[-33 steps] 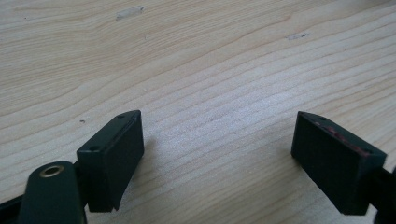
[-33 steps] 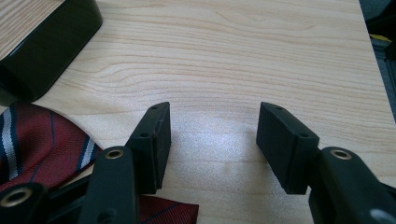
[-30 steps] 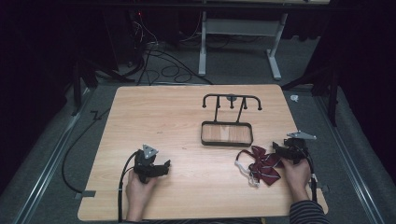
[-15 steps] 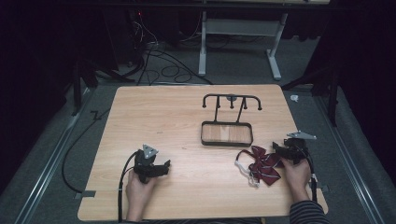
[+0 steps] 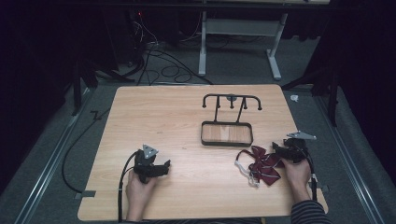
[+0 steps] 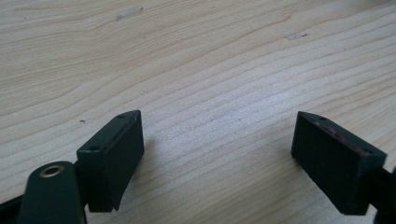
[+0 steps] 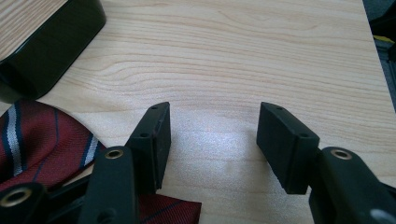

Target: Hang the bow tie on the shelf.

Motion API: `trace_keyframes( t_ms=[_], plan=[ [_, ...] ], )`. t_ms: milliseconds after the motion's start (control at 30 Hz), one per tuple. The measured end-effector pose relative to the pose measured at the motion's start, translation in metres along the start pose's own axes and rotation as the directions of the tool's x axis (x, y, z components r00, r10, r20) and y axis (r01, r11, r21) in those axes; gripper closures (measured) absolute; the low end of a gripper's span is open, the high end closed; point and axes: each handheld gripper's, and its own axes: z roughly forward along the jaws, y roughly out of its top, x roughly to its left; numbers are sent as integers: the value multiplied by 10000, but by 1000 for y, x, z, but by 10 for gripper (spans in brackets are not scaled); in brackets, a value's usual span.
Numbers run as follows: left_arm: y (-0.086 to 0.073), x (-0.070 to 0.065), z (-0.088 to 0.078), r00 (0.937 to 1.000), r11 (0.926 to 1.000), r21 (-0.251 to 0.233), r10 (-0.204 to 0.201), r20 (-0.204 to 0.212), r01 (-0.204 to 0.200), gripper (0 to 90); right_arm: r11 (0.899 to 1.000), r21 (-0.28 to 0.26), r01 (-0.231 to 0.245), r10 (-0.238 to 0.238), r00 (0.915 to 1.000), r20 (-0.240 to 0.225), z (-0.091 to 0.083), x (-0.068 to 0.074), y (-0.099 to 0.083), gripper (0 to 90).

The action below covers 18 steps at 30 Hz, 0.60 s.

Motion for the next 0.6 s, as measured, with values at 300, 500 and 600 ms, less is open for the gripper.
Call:
trace_keyframes(
  t_ms=[300,500,600],
  plan=[
    [0,0,0,10000,10000,-3,-2,1,2,174,10000,-28,-66,66,9999,-155,-2,0,0,519],
    [0,0,0,10000,10000,0,0,1,0,174,9995,-290,-108,93,9986,-512,-9,0,2,560],
    [0,0,0,10000,10000,1,1,1,-1,174,9991,-392,-134,107,9976,-685,-13,1,2,577]
  ],
)
